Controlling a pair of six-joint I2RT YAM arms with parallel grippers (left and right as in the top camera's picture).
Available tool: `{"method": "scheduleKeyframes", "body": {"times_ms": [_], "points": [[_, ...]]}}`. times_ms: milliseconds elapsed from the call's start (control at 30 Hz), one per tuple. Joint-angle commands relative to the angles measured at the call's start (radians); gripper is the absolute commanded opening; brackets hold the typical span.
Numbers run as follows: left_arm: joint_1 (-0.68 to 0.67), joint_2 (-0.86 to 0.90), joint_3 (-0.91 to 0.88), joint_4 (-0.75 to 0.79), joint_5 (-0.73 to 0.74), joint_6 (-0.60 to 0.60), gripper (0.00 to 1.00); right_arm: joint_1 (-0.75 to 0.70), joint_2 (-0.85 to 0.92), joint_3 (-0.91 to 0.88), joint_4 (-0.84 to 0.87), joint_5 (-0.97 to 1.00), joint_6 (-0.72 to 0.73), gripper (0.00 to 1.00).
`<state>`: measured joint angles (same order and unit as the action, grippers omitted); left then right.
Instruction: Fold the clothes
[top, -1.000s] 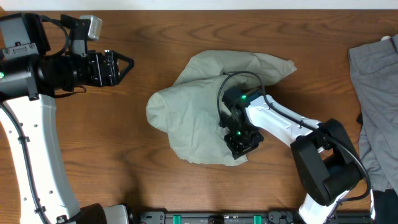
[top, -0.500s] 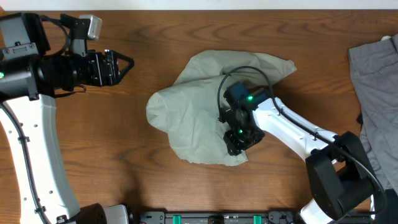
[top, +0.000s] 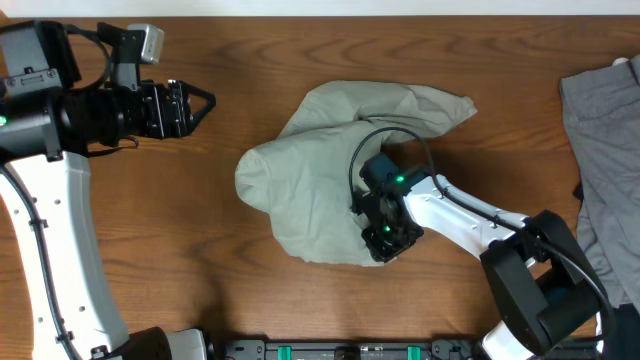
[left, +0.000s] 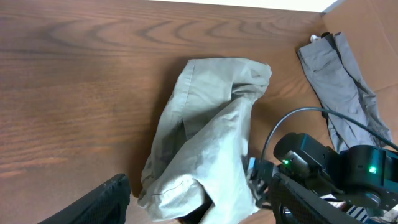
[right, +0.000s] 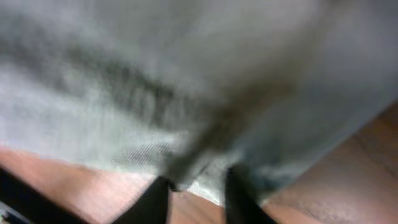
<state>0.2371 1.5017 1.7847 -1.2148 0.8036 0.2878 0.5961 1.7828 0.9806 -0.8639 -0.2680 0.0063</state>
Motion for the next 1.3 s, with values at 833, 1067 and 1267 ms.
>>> {"method": "scheduleKeyframes", "body": {"times_ms": [833, 1067, 1267], "points": [[-0.003, 0.002, 0.013, 0.000, -0.005, -0.005, 0.73, -0.140, -0.732, 0.055, -0.045, 0.534, 0.277, 0.01], [-0.003, 0.002, 0.012, 0.000, -0.005, -0.005, 0.73, -0.487, -0.779, 0.055, -0.016, 0.605, 0.308, 0.01], [-0.008, 0.006, 0.012, -0.001, -0.005, -0.006, 0.73, -0.762, -0.694, 0.055, 0.093, 0.555, 0.315, 0.01]]}}
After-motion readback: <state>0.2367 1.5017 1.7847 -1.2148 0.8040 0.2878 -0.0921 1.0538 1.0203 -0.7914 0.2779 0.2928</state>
